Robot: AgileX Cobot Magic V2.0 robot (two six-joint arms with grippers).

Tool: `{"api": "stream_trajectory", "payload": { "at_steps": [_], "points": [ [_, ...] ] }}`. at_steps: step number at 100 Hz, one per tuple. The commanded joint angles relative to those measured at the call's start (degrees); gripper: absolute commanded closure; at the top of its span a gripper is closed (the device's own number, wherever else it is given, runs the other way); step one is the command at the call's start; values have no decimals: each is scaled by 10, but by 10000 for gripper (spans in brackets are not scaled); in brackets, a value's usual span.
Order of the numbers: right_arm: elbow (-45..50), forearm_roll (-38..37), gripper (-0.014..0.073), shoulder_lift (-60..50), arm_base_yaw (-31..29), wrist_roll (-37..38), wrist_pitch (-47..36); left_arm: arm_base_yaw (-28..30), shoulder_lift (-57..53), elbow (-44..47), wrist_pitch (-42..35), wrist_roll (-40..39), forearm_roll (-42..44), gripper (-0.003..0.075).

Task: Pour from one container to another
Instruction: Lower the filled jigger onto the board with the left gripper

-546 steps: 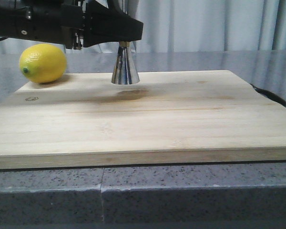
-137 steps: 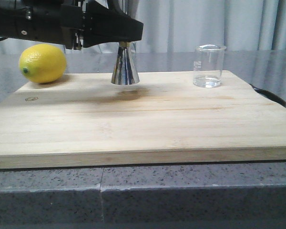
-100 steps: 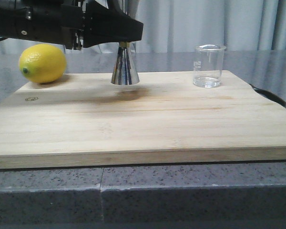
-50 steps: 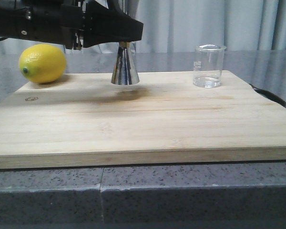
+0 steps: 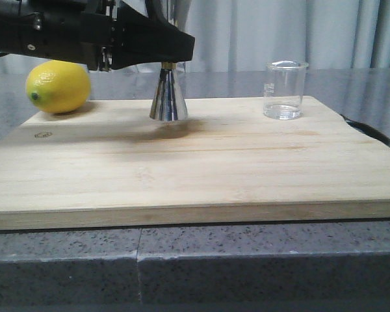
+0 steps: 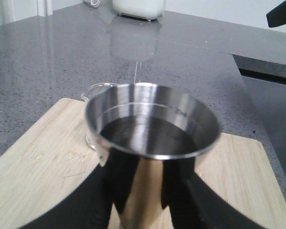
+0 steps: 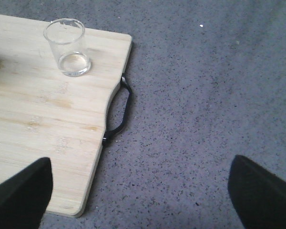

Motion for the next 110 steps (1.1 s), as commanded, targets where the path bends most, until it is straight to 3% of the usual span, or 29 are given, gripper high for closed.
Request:
{"api": "stream_trajectory", "payload": {
  "at_steps": [1, 38, 83, 110],
  "points": [
    [-14, -14, -54, 0, -2, -6, -36, -5, -22, -8, 65, 15, -35, 489],
    [-14, -14, -54, 0, -2, -6, -37, -5, -19, 4, 61, 56, -49, 489],
    [-14, -14, -54, 0, -2, -6, -40, -5, -19, 22, 17, 65, -55, 489],
    [-14, -14, -54, 0, -2, -6, -40, -4, -10, 22, 29, 65, -57, 486]
  ]
}}
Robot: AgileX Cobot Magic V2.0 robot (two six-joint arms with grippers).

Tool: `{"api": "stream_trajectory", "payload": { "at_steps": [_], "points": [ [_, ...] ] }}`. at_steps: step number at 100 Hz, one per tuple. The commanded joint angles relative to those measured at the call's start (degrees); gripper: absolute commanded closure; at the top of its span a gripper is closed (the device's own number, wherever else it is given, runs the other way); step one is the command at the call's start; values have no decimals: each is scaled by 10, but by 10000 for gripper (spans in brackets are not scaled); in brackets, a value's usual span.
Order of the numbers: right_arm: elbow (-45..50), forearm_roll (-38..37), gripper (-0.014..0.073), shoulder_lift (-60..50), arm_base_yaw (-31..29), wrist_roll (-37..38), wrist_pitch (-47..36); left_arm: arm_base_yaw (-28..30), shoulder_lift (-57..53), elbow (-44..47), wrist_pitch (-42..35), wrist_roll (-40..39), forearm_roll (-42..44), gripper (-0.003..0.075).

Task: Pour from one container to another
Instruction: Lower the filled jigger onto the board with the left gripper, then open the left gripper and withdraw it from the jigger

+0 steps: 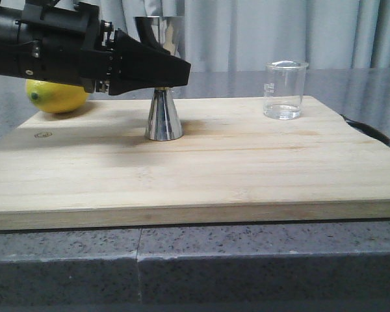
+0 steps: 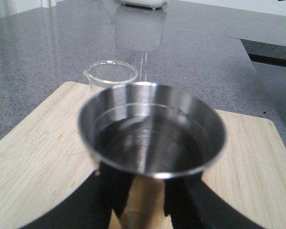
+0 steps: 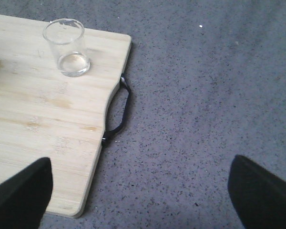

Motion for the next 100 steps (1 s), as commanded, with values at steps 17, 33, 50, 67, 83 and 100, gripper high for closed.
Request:
{"api": "stream_trajectory", "payload": {
  "at_steps": [17, 33, 50, 67, 83, 100],
  "points": [
    [-14, -13, -54, 0, -2, -6, -37, -4, -21, -11, 37, 1, -38, 363],
    [-14, -13, -54, 0, -2, -6, -22, -4, -24, -11, 34, -1, -34, 177],
    [-14, -12, -54, 0, -2, -6, 0, -4, -65, -11, -54, -78, 26, 167],
    [-14, -11, -54, 0, -2, -6, 3, -4, -140, -11, -127, -202, 160, 167],
    [-14, -7, -54, 0, -2, -6, 3, -4, -228, -18, -173, -388, 323, 173],
    [-14, -7, -54, 0, -2, -6, 9, -4, -323, -50, -171, -653, 553, 173]
  ]
}}
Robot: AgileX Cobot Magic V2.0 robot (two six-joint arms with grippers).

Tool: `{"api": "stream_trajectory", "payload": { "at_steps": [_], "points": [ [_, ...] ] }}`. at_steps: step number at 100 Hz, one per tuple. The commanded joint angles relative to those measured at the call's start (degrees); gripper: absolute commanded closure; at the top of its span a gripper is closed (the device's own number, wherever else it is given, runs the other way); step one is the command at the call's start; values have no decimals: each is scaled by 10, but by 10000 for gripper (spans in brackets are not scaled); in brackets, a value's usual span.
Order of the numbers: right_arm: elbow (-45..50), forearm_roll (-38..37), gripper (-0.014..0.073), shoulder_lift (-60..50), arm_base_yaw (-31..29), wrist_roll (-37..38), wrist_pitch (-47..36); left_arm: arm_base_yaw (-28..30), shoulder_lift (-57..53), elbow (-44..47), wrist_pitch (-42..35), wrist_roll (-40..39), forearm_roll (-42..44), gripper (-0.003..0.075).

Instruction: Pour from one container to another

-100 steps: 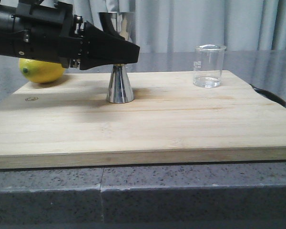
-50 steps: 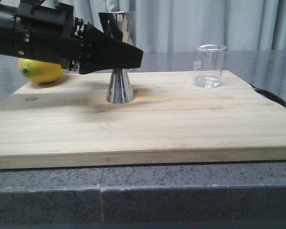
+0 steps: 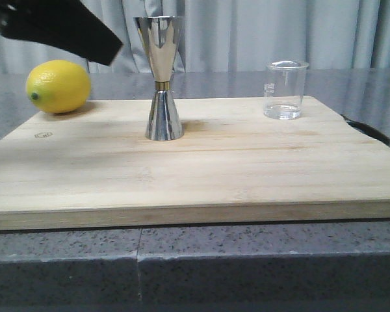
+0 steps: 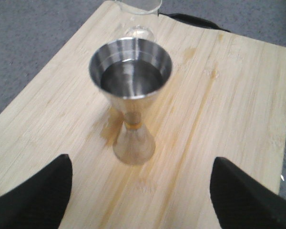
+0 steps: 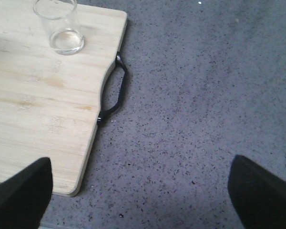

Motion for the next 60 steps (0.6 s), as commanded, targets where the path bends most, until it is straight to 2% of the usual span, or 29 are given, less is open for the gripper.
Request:
{"api": "stream_trajectory", "payload": {
  "at_steps": [1, 19, 29, 45, 60],
  "points": [
    [-14, -8, -54, 0, -2, -5, -31, -4, -72, -34, 2, -167, 106, 173],
    [-14, -8, -54, 0, -2, 6, -19, -4, -164, -58, 43, -437, 328, 173],
    [-14, -8, -54, 0, -2, 32, -18, -4, -214, -59, 65, -566, 415, 174],
    [-14, -8, -54, 0, -2, 76, -5, -4, -279, -57, 97, -696, 504, 173],
    [-14, -8, -54, 0, -2, 101, 14, -4, -342, -39, 106, -769, 546, 173]
  ]
}}
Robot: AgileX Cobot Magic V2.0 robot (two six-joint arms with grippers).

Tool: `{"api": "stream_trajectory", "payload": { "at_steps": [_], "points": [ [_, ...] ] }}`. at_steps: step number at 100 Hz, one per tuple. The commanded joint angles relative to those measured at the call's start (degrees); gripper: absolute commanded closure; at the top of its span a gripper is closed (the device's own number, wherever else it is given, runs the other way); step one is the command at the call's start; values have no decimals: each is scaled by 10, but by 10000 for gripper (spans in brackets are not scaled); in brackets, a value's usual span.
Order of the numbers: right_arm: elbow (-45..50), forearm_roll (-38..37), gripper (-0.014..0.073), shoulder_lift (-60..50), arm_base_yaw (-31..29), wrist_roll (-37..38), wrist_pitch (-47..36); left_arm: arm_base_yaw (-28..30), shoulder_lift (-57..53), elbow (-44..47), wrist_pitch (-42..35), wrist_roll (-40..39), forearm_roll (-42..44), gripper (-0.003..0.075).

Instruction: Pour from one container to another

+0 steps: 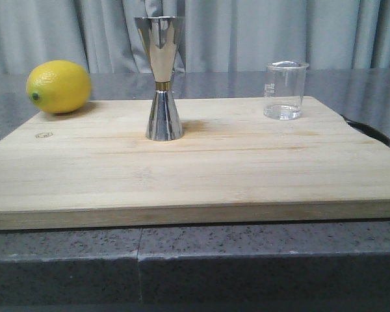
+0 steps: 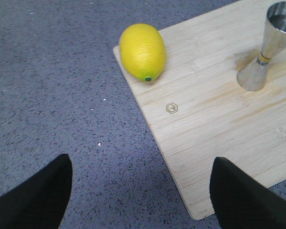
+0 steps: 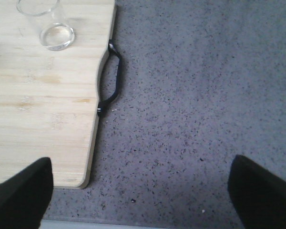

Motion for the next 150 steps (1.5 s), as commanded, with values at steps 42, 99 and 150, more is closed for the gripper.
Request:
{"api": "stream_trajectory", "payload": {
  "at_steps": [42, 99, 150],
  "points": [
    [-14, -12, -53, 0, -2, -49, -6, -4, -129, 105, -63, -94, 62, 174],
    [-14, -12, 652, 0, -2, -49, -10, -4, -129, 119, -82, -94, 58, 646],
    [-14, -15, 665, 0, -2, -48, -23, -4, -129, 119, -98, -94, 58, 739]
  ]
}}
